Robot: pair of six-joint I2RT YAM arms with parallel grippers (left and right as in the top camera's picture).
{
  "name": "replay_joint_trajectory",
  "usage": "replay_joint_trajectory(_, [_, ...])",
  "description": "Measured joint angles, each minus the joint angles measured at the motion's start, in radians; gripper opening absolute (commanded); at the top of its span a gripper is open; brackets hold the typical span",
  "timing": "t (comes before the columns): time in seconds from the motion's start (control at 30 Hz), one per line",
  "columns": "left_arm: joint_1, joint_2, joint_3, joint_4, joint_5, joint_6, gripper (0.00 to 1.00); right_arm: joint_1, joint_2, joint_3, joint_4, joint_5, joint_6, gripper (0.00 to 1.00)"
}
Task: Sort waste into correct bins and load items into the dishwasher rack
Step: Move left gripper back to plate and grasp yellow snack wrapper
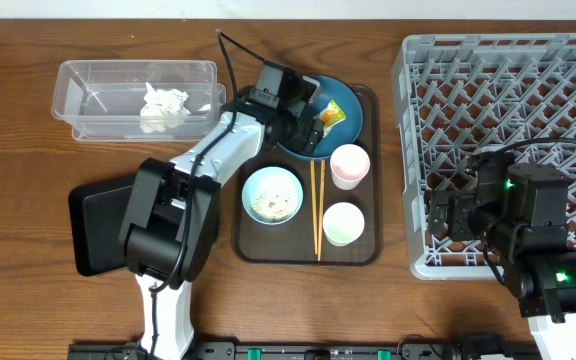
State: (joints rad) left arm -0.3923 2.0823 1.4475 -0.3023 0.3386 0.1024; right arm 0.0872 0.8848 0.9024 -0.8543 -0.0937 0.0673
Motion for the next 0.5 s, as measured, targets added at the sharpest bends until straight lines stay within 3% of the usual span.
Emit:
replay_joint_trajectory(0.2, [-0.009, 0.032, 0.000, 0.005, 0.000, 0.002, 0.80, 0.000, 0.000, 0.000, 0.000, 0.000, 0.000, 0.99])
replay_joint_trajectory(0.5, [-0.009, 0.052, 0.000, 0.059, 0.000, -0.004, 0.31, 0.000, 0.000, 0.000, -0.001, 0.000, 0.000, 0.99])
